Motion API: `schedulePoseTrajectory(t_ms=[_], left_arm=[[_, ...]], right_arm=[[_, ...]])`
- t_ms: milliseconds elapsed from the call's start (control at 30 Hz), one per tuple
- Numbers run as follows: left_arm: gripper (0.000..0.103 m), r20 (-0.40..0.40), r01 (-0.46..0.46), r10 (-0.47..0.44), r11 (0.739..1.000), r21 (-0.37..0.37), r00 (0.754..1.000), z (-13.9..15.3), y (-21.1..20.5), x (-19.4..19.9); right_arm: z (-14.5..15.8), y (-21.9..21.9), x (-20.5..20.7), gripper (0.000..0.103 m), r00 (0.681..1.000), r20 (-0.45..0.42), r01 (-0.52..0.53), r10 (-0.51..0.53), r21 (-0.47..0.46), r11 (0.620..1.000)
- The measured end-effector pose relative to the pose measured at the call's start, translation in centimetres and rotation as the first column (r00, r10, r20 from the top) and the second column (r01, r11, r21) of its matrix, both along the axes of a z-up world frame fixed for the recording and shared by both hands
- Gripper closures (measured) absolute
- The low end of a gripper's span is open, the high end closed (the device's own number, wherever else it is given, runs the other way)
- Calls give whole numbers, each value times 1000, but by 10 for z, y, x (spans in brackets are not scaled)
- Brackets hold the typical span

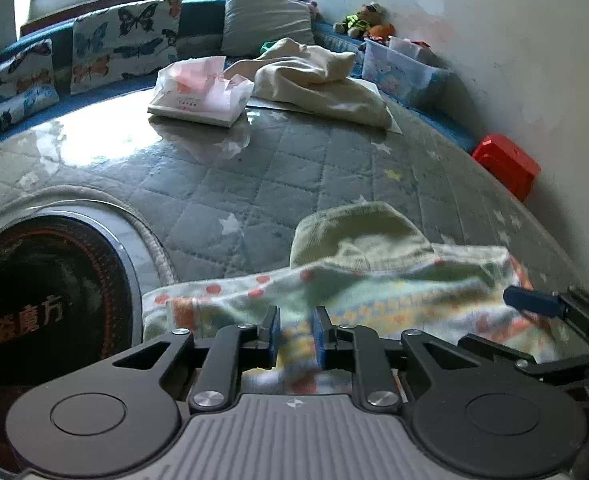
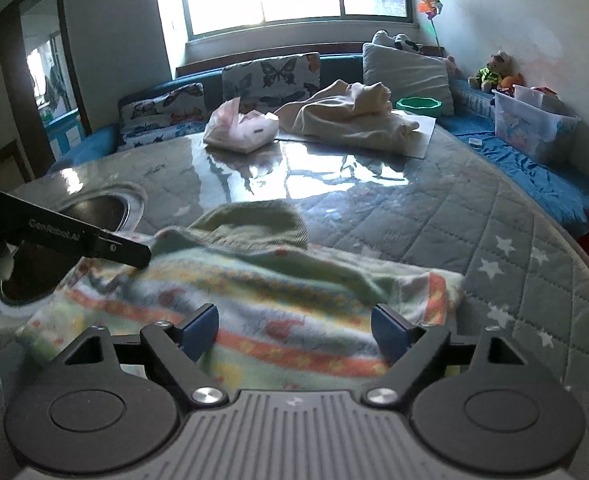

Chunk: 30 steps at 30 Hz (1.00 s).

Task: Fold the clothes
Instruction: 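Lower the folded shirt onto the mattress and open both grippers, then pull both open grippers back from the laid shirt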

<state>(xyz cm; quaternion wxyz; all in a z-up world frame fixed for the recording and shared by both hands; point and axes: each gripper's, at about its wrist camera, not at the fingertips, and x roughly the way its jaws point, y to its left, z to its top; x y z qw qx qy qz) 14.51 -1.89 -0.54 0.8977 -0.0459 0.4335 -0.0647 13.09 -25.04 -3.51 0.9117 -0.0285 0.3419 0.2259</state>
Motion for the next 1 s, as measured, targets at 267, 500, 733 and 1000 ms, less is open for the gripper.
schedulePoseTrajectory(t_ms=[267,500,733,1000], left_arm=[[69,1,30,-30,997,68,1000,-2,-3,-32],[56,11,25,-26,993,112,1000,-3,1,-58],[46,11,12,-14,991,135,1000,-6,9,-83],[32,33,-24,20,991,128,999,-1,18,-103]], right_arm=[[4,6,-22,13,999,17,-33,33,-23,999],[4,10,-39,10,998,23,-49,50,-38,998],[4,20,-53,4,997,26,-74,76,-62,995],[6,27,-64,0,997,40,-61,64,-65,996]])
